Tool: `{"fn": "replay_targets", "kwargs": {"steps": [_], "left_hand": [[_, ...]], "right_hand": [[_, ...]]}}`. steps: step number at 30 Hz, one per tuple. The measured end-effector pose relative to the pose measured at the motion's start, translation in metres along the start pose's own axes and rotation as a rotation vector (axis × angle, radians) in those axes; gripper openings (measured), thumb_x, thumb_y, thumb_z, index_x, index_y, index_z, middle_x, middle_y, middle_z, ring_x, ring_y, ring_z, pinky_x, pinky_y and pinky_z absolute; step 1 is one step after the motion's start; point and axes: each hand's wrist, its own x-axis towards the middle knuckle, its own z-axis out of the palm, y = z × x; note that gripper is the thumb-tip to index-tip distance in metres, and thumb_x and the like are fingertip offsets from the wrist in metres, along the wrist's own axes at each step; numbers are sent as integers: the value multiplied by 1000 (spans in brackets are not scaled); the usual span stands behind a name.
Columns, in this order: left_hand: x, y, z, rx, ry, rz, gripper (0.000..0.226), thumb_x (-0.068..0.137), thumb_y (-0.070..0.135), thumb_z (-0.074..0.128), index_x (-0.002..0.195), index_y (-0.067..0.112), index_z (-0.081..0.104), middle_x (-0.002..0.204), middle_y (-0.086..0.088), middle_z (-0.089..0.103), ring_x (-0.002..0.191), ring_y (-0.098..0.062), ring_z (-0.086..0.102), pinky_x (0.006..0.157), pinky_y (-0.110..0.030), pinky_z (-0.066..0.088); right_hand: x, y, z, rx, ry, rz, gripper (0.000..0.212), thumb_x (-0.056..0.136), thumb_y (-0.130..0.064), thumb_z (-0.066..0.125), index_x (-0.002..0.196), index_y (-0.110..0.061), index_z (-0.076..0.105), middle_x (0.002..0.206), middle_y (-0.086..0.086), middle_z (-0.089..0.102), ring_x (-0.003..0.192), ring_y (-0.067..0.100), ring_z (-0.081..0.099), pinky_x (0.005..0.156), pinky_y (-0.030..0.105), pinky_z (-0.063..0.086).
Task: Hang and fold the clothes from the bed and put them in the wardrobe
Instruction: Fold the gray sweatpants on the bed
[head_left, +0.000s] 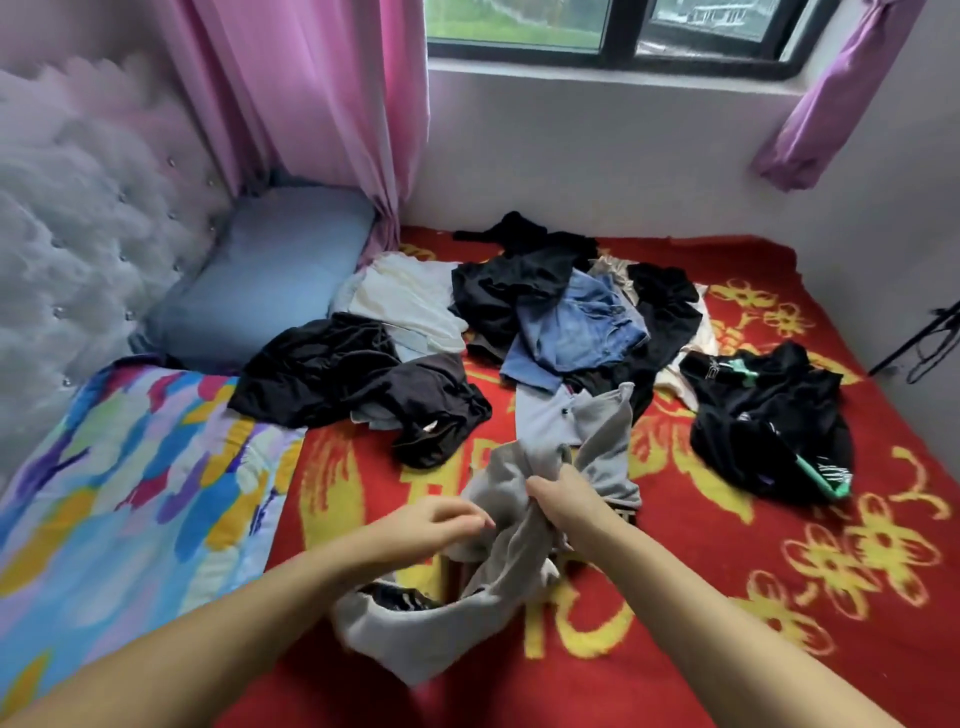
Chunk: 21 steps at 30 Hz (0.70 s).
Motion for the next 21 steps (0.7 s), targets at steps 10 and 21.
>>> {"fn": "replay_targets", "kwargs": {"steps": [10, 21], "left_hand": [[59, 9, 33, 126, -68, -568, 31, 86, 21, 57, 109, 1, 52, 81, -8, 52, 81, -23, 53, 70, -29, 45], [-8, 32, -64, -778, 30, -37, 32, 37, -6, 47, 59, 6, 66, 59, -12, 60, 52, -18, 60, 48, -19, 48]], "right_hand": [[-84, 23, 39, -1157, -339, -663, 44, 92, -12, 49, 135, -9, 44, 134, 20, 35, 109, 40, 50, 60, 35, 28], [-24, 48, -64, -668, -94, -346, 63, 86, -21, 57, 145, -14, 33, 134, 8, 48, 129, 28, 42, 95, 30, 39]]}}
